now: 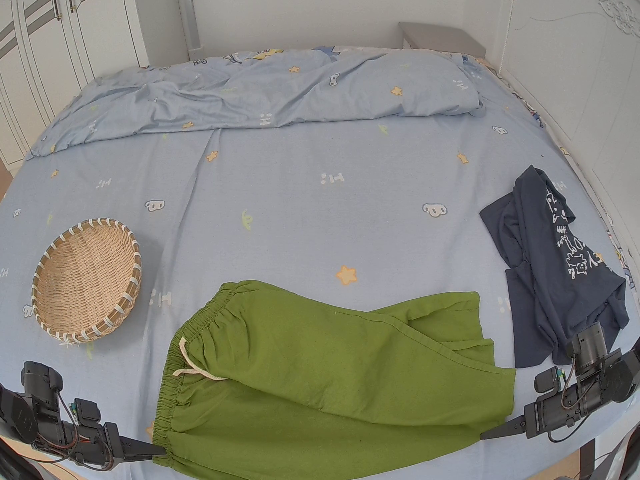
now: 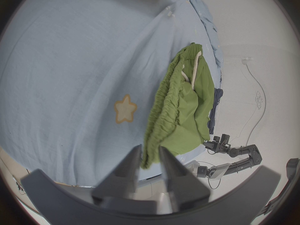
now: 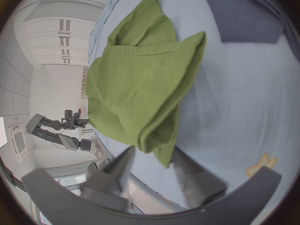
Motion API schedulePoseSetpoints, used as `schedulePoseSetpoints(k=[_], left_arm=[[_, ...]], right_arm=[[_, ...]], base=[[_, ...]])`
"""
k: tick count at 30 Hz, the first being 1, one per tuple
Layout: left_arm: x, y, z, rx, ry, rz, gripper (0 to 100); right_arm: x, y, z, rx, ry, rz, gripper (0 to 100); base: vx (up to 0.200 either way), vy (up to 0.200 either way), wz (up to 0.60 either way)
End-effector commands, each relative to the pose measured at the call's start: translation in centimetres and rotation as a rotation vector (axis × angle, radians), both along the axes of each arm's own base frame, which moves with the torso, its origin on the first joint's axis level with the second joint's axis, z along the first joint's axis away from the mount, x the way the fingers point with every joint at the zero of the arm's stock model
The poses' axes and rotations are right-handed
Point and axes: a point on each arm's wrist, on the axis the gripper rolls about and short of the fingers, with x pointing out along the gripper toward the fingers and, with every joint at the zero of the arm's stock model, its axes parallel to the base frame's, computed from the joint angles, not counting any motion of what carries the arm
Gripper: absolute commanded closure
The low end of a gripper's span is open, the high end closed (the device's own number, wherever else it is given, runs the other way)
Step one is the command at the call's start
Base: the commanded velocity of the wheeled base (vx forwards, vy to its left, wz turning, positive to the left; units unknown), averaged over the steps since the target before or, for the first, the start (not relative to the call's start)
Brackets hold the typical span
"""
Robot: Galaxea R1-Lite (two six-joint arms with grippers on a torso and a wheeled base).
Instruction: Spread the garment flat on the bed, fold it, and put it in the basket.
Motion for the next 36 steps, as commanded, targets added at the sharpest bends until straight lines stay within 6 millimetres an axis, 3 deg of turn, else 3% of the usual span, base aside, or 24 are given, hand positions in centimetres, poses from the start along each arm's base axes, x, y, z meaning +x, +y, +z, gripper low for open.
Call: schedulePoseSetpoints(k=[1,5,12,18,20,22,24,27,28,32,36], left_arm=[[0.0,0.0,0.0,-0.004,0.001,0.005,0],[0.1,0.2,0.6,0.011,-0.044,0.022,0],[-0.1,0.4,4.3,0.057,-0.209,0.091,0],[3.0,-0.3,13.3,0.037,-0.331,0.022,0],[3.8,-0.6,14.9,0.031,-0.351,-0.004,0],[6.4,-1.0,16.7,0.019,-0.372,-0.055,0],[8.1,-1.3,17.2,0.013,-0.374,-0.084,0],[12.6,-1.8,18.3,0.005,-0.39,-0.135,0],[13.1,-1.9,18.3,0.005,-0.391,-0.139,0],[19.3,-2.1,18.2,0.002,-0.392,-0.166,0],[23.6,-3.4,16.3,-0.008,-0.36,-0.211,0]], right_arm=[[-0.2,0.0,0.0,0.002,0.0,0.004,0],[-1.0,0.0,1.3,0.005,-0.083,0.004,0],[-2.3,-0.3,3.6,0.008,-0.213,-0.015,0],[-3.3,-0.4,5.1,0.005,-0.289,-0.028,0],[-3.3,-0.4,5.5,-0.004,-0.307,-0.034,0],[-2.9,-0.8,6.4,-0.027,-0.351,-0.071,0],[-2.5,-1.1,6.8,-0.033,-0.364,-0.091,0],[-0.9,-1.8,8.6,-0.04,-0.431,-0.136,0],[-0.6,-2.0,9.0,-0.042,-0.447,-0.144,0],[1.9,-2.3,12.9,-0.045,-0.532,-0.159,0],[2.3,-2.1,14.0,-0.042,-0.536,-0.147,0]], base=[[0.0,0.0,0.0],[0.0,0.0,0.0],[0.0,0.0,0.0],[0.0,0.0,0.0],[0.0,0.0,0.0],[0.0,0.0,0.0],[0.0,0.0,0.0],[0.0,0.0,0.0],[0.0,0.0,0.0],[0.0,0.0,0.0],[0.0,0.0,0.0]])
